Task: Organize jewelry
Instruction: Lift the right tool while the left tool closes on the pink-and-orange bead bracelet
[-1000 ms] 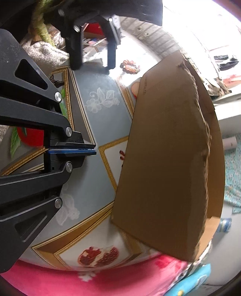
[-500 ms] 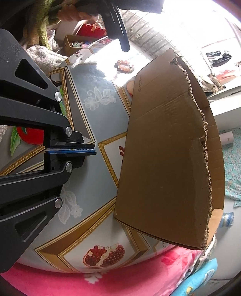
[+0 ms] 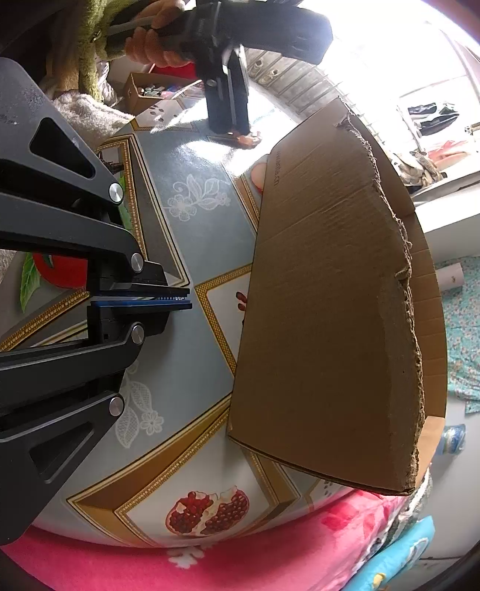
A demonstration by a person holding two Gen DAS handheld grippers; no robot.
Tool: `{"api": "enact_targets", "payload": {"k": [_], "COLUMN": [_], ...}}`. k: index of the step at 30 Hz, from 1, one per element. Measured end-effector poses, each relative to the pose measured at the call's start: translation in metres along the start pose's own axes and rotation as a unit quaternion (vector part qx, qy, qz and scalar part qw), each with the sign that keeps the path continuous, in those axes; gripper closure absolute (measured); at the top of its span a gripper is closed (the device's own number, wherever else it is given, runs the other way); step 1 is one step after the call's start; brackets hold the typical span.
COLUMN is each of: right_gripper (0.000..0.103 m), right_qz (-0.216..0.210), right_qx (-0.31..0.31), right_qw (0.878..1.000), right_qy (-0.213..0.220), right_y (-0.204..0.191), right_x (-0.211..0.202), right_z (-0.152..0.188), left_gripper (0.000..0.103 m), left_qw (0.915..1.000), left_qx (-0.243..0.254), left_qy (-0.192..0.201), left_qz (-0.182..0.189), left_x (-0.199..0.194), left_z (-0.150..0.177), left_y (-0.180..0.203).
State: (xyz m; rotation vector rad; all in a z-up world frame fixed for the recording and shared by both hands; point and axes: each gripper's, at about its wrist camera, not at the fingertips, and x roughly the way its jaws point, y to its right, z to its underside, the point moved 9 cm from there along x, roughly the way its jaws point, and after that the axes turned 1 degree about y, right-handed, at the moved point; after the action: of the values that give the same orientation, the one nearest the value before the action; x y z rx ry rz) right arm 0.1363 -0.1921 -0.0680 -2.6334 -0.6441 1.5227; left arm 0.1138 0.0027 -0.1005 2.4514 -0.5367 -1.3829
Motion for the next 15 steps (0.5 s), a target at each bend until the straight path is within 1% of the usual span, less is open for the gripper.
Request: {"api": "enact_targets", "payload": {"k": [3, 4, 5, 6, 8, 10, 11, 12, 13, 14, 15], "right_gripper": [0.103, 0.103, 0.103, 0.103, 0.103, 0.103, 0.103, 0.103, 0.103, 0.103, 0.103], "right_qz": [0.000, 0.000, 0.000, -0.001, -0.001, -0.001, -0.001, -0.001, -0.001, -0.001, 0.000], "right_qx": [0.000, 0.000, 0.000, 0.001, 0.001, 0.002, 0.002, 0.002, 0.002, 0.002, 0.002], "right_qw": [1.000, 1.000, 1.000, 1.000, 1.000, 1.000, 1.000, 1.000, 1.000, 1.000, 1.000], "right_qy": [0.000, -0.001, -0.001, -0.001, -0.001, -0.001, 0.000, 0.000, 0.000, 0.001, 0.000], "right_y": [-0.001, 0.000, 0.000, 0.000, 0.000, 0.000, 0.000, 0.000, 0.000, -0.001, 0.000], "right_x": [0.001, 0.000, 0.000, -0.001, -0.001, -0.001, -0.001, -0.001, -0.002, -0.001, -0.001], "right_z": [0.000, 0.000, 0.000, 0.000, 0.000, 0.000, -0.001, -0.001, -0.001, 0.000, 0.000], "left_gripper": [0.007, 0.007, 0.007, 0.007, 0.008, 0.013, 0.015, 0.020, 0.024, 0.026, 0.031], "left_qw": [0.9971, 0.9959, 0.9955, 0.9965, 0.9987, 0.9990, 0.9980, 0.9959, 0.9945, 0.9926, 0.9899], "left_qx": [-0.025, -0.027, -0.024, -0.015, 0.008, 0.042, 0.058, 0.078, 0.088, 0.098, 0.109], "left_qy": [-0.013, -0.016, -0.018, -0.014, -0.001, 0.013, 0.016, 0.019, 0.021, 0.021, 0.017], "left_qz": [0.071, 0.085, 0.090, 0.081, 0.051, 0.003, -0.020, -0.042, -0.053, -0.068, -0.089], "left_x": [0.000, 0.000, 0.000, -0.001, -0.004, -0.009, -0.010, -0.011, -0.012, -0.012, -0.010], "left_z": [0.008, 0.011, 0.013, 0.014, 0.012, 0.009, 0.008, 0.007, 0.010, 0.010, 0.011], "left_y": [0.018, 0.024, 0.028, 0.031, 0.035, 0.035, 0.034, 0.034, 0.032, 0.031, 0.029]}}
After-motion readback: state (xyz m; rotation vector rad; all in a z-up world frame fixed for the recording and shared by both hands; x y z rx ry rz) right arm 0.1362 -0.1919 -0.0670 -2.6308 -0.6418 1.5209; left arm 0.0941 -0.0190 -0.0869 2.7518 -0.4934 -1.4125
